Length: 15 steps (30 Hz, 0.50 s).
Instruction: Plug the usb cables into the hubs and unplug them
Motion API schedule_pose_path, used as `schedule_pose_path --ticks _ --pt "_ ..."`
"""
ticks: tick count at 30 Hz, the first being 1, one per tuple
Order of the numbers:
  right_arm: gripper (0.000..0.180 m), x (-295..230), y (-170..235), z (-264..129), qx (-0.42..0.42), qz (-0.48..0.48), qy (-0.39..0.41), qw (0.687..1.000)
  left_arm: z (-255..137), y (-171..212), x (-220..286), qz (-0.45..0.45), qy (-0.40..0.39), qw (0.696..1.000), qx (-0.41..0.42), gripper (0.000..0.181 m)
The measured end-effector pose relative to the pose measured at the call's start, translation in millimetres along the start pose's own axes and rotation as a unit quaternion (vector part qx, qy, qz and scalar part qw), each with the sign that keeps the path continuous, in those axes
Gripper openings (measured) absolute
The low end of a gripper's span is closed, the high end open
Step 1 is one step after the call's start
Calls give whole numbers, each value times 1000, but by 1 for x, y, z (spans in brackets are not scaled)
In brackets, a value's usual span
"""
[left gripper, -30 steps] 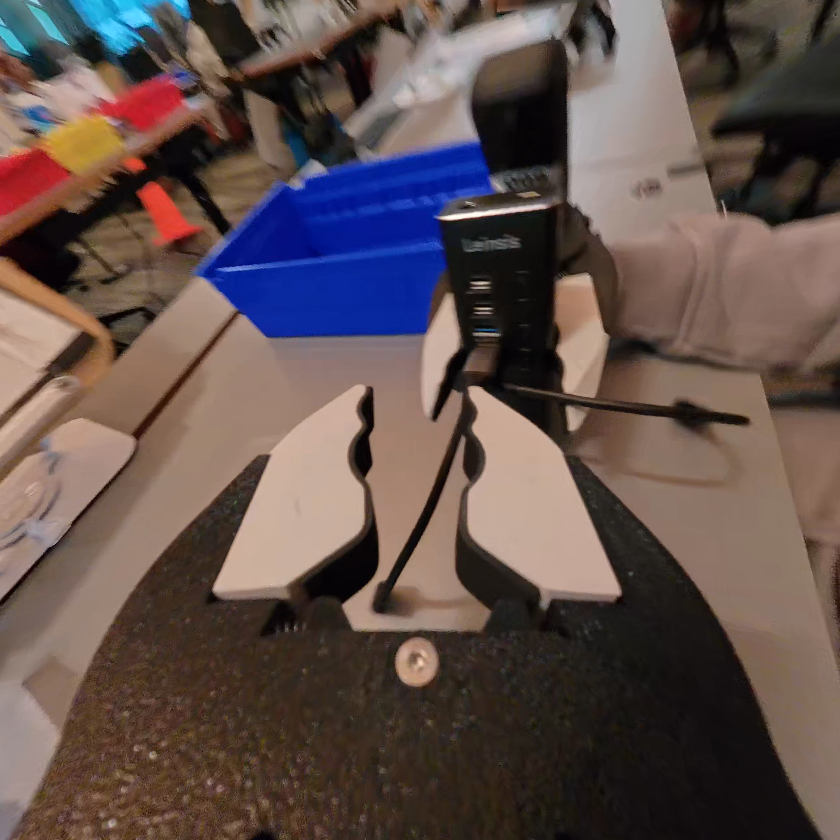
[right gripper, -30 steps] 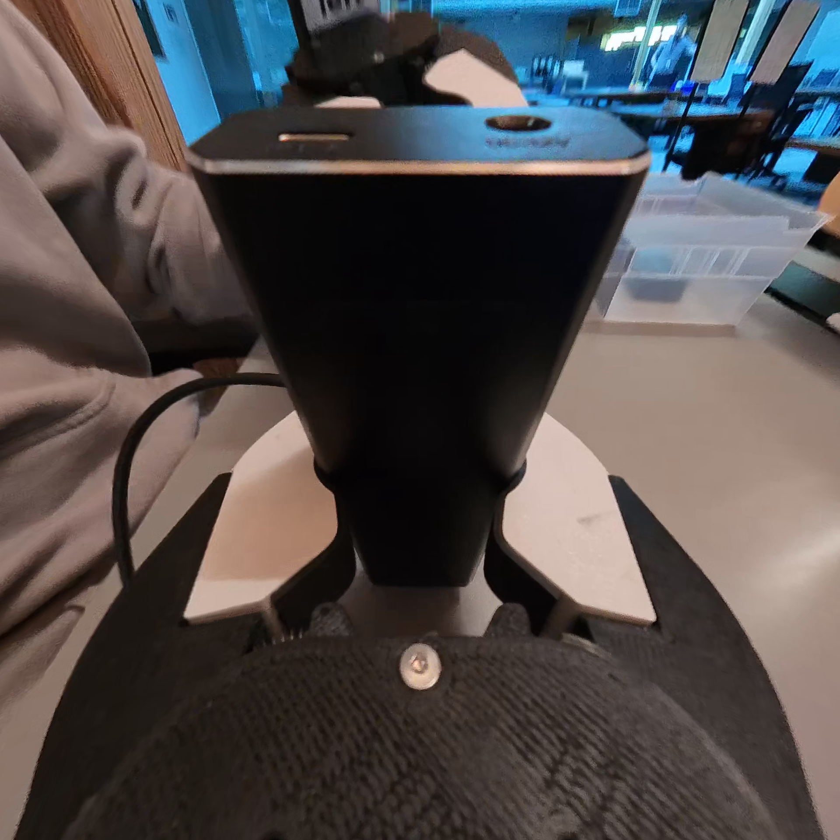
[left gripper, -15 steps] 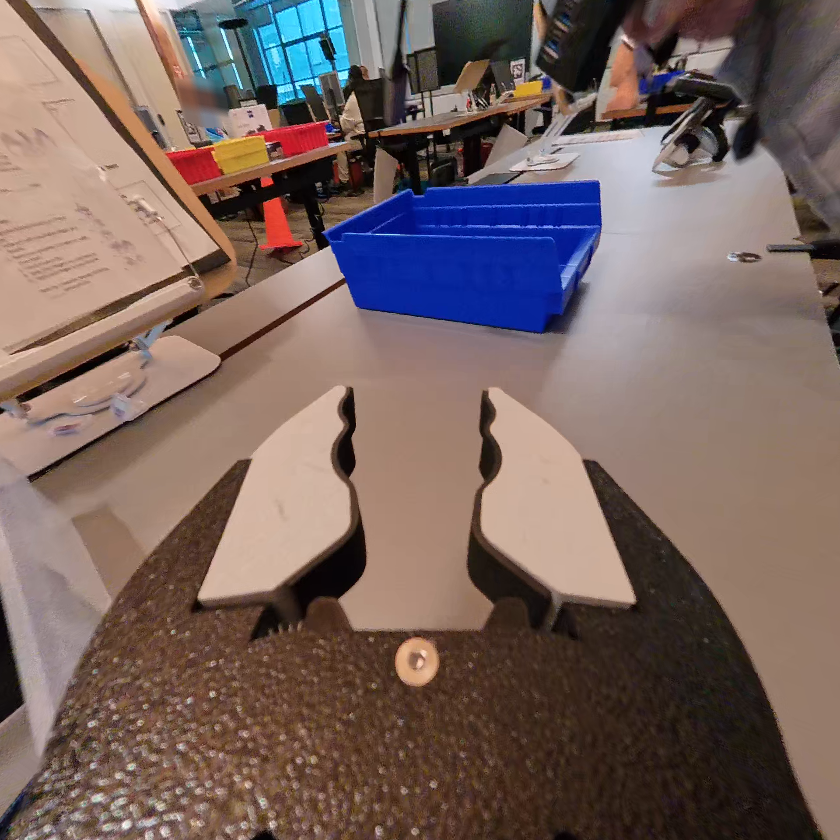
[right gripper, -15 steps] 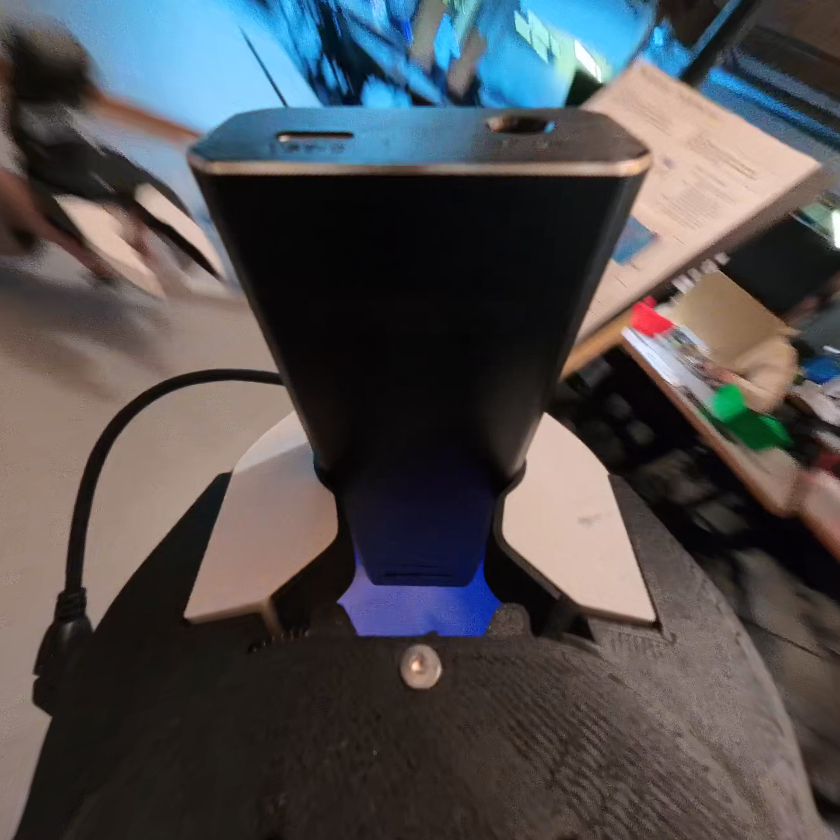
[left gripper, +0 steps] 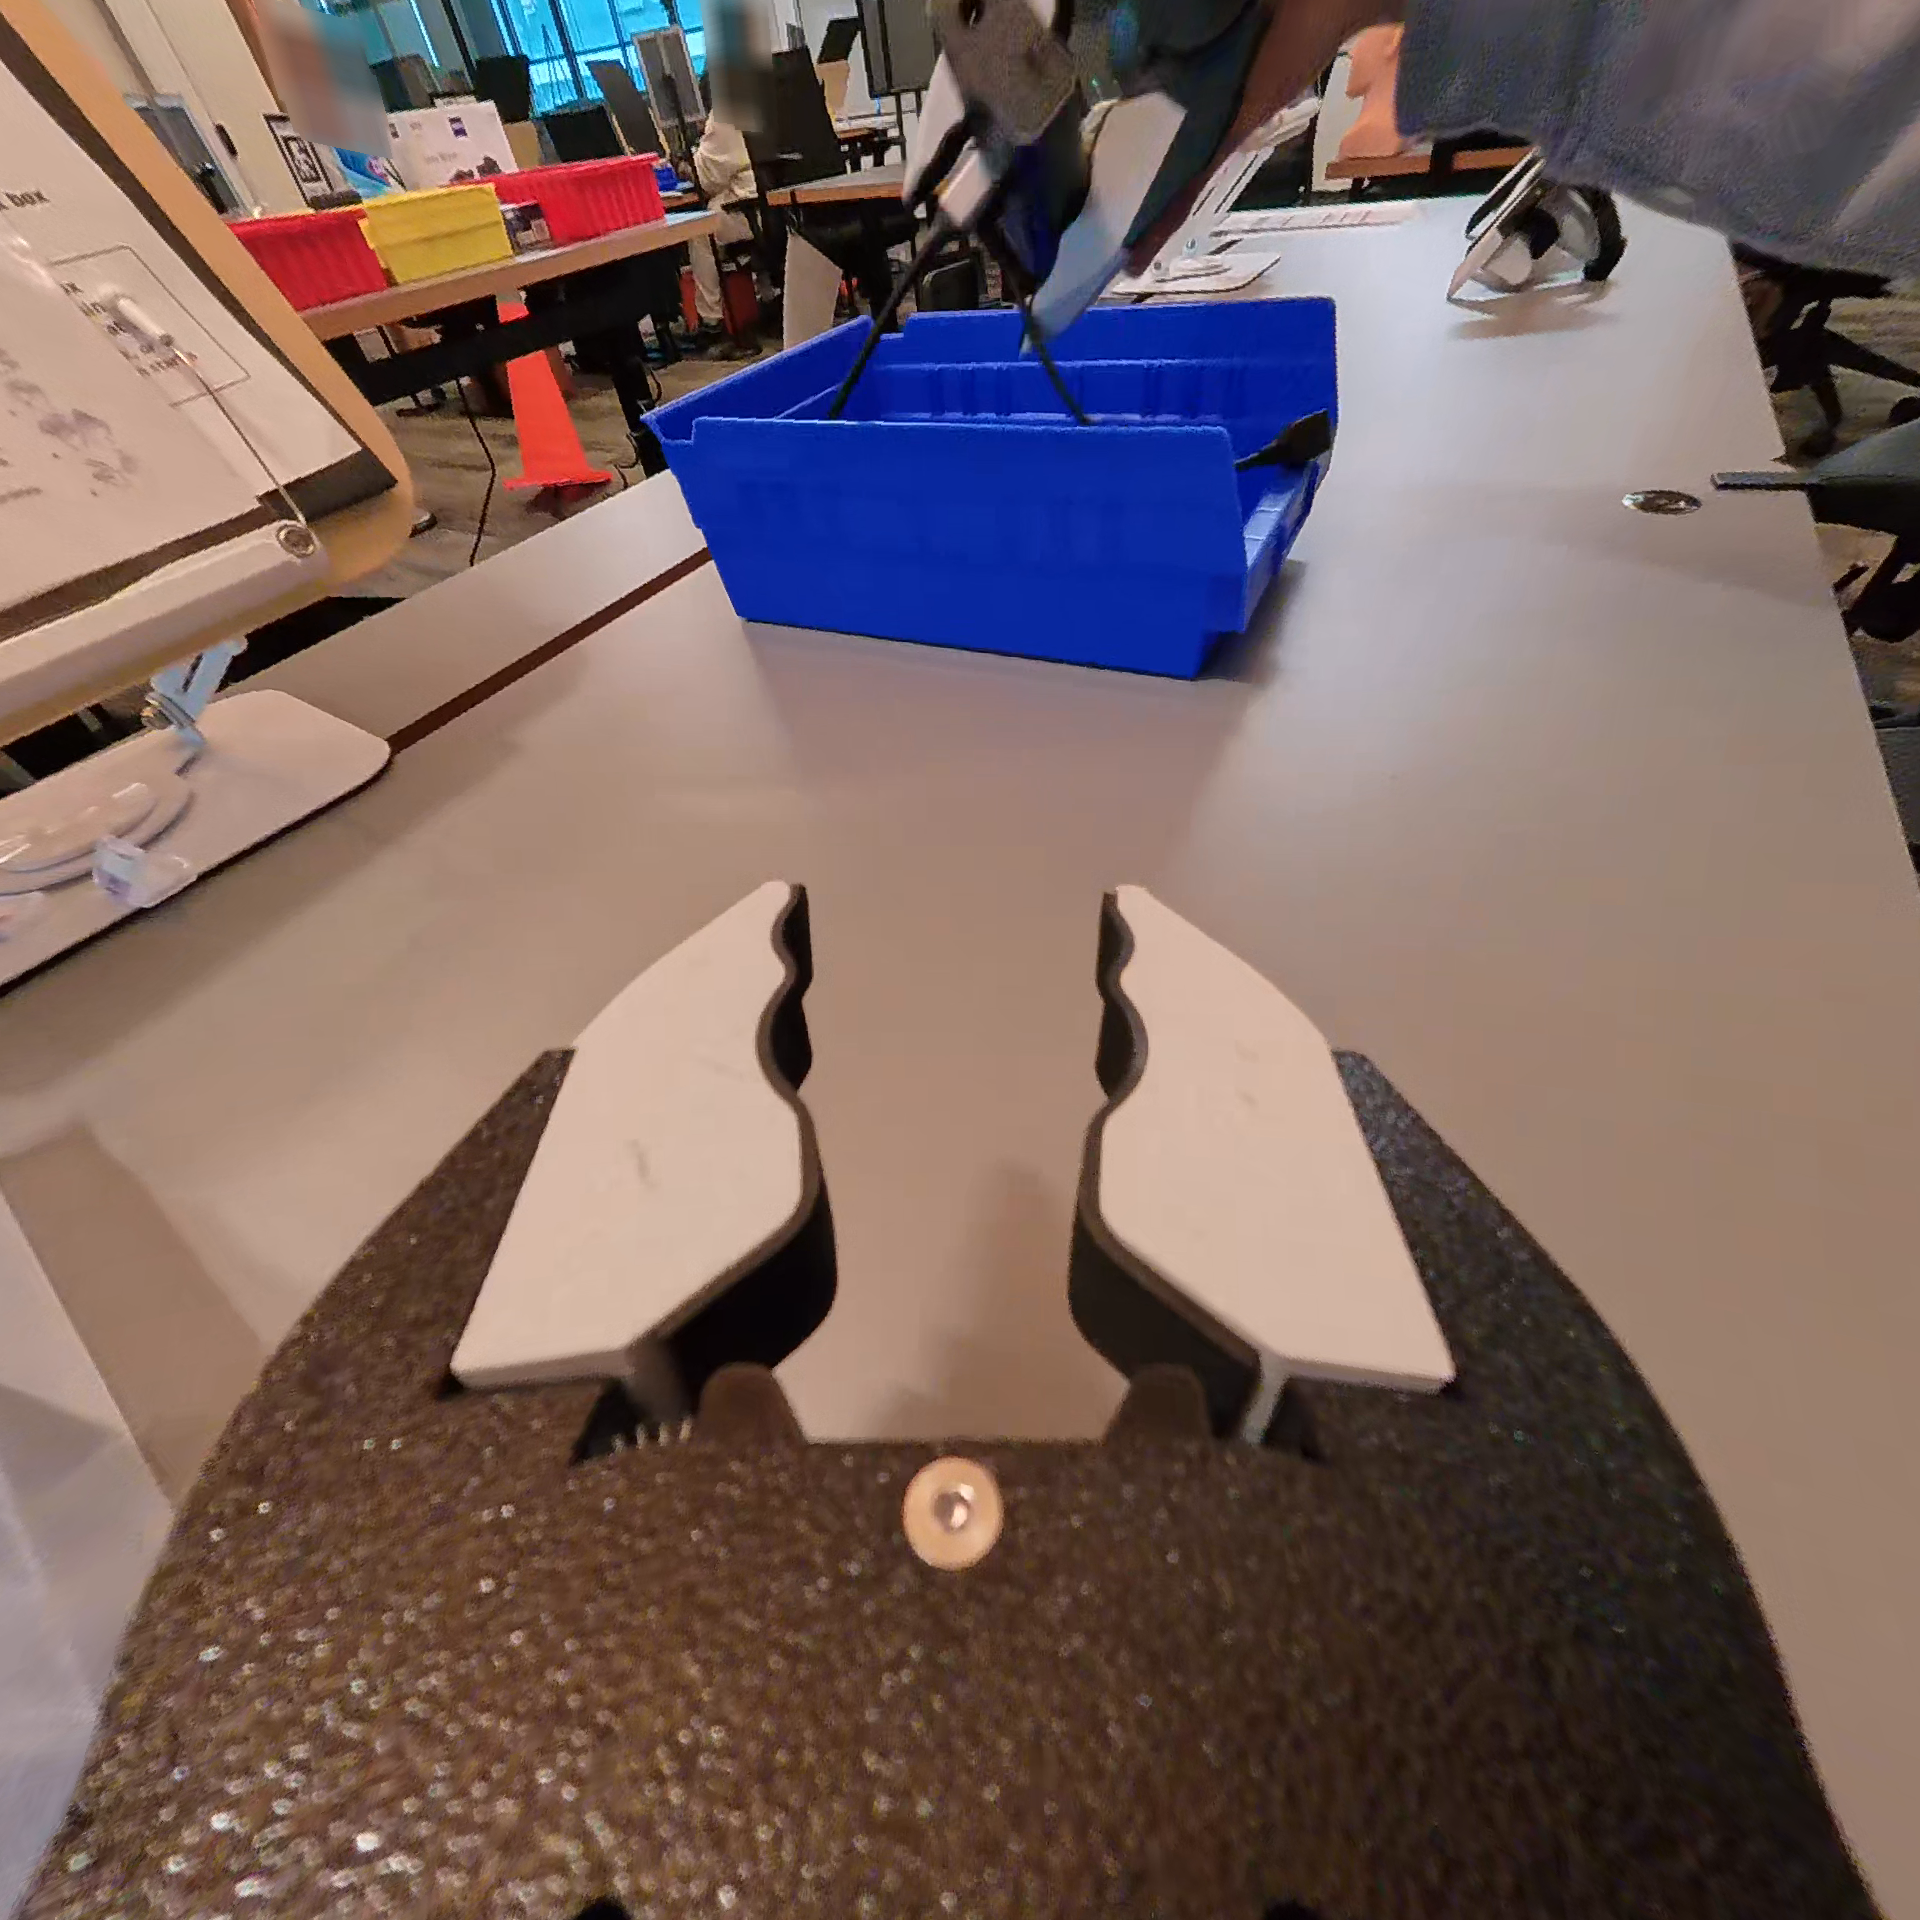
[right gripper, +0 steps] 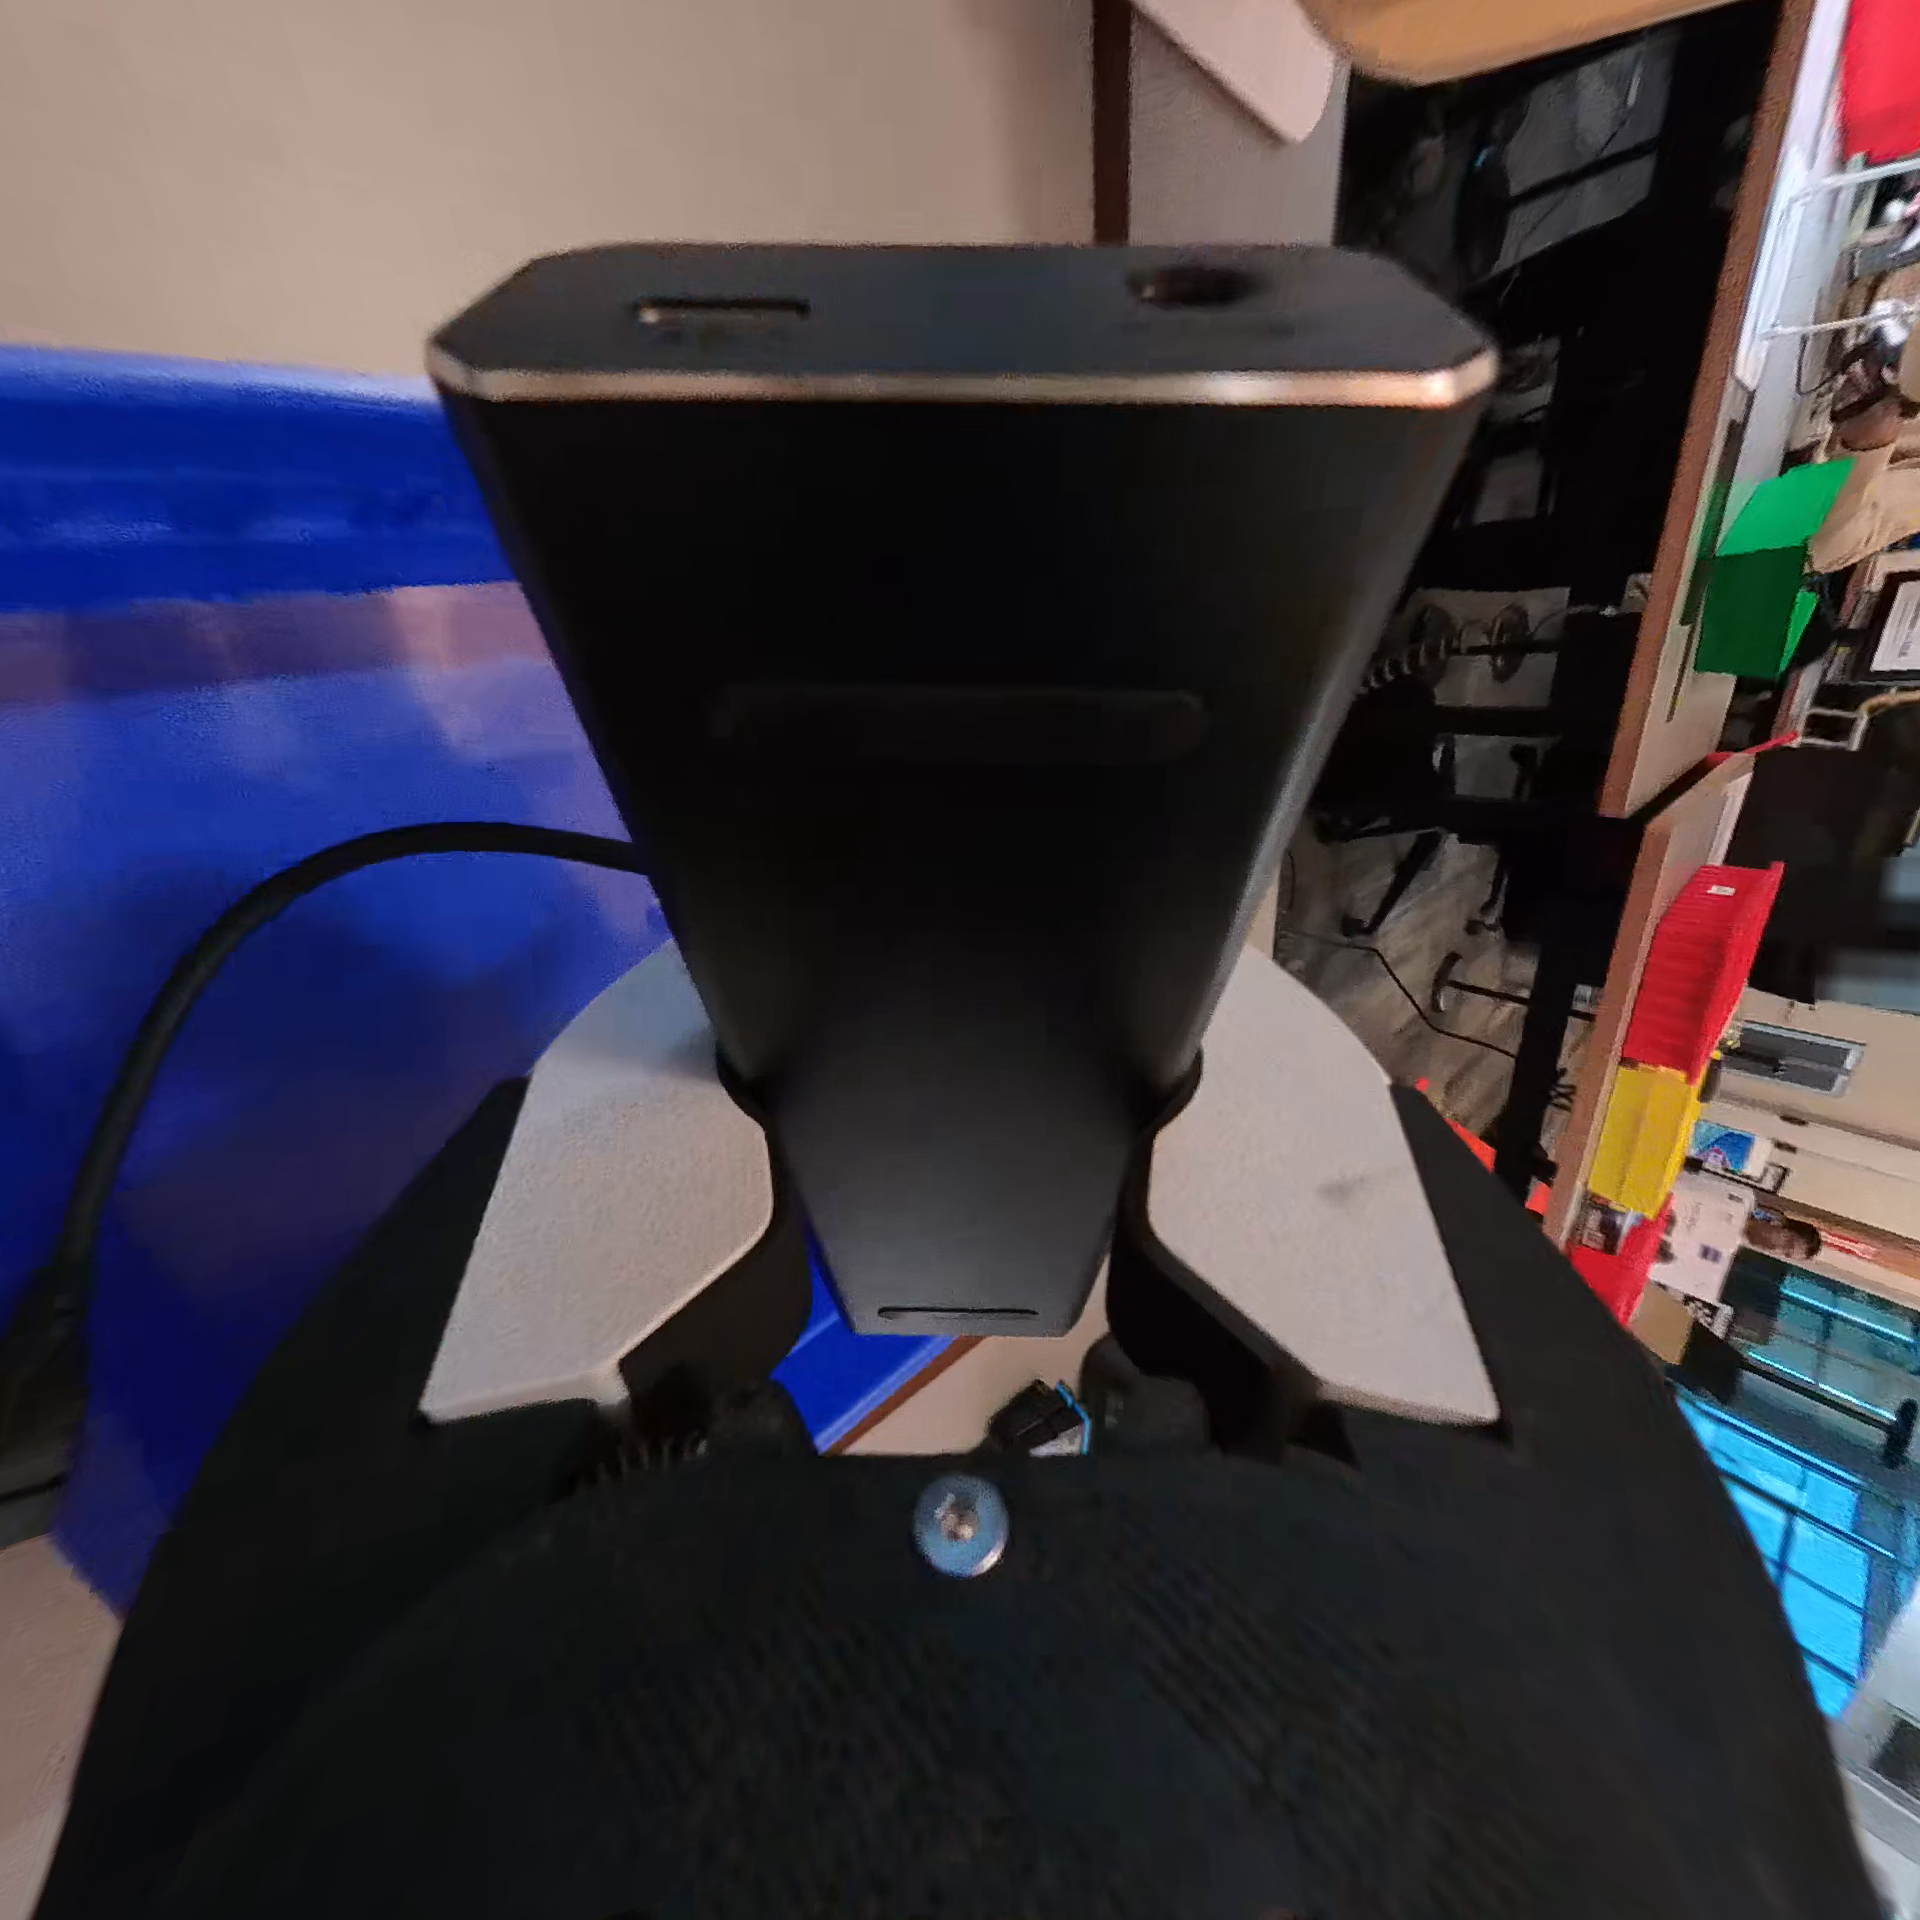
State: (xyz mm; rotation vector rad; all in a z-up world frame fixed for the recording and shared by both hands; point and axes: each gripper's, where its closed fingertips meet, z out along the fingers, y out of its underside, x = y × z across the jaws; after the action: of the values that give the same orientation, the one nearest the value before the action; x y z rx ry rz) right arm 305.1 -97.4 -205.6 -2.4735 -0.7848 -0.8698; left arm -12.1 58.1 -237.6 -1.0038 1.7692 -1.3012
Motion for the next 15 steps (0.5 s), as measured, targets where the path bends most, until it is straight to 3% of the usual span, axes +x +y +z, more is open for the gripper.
schedule_pose_path --ticks 4,7,10,15 --pt "73 -5 5 28 -20 -8 -15 1000 1 5 1 -2 2 1000 -8 53" --pt "73 -25 12 43 -38 26 -75 996 1 12 3 1 9 1000 -19 53" --pt "72 -68 30 53 -80 98 -200 972 2 17 4 -2 13 999 -29 53" --pt "69 -81 22 44 -57 175 -251 950 3 21 5 -4 19 999 -32 53"
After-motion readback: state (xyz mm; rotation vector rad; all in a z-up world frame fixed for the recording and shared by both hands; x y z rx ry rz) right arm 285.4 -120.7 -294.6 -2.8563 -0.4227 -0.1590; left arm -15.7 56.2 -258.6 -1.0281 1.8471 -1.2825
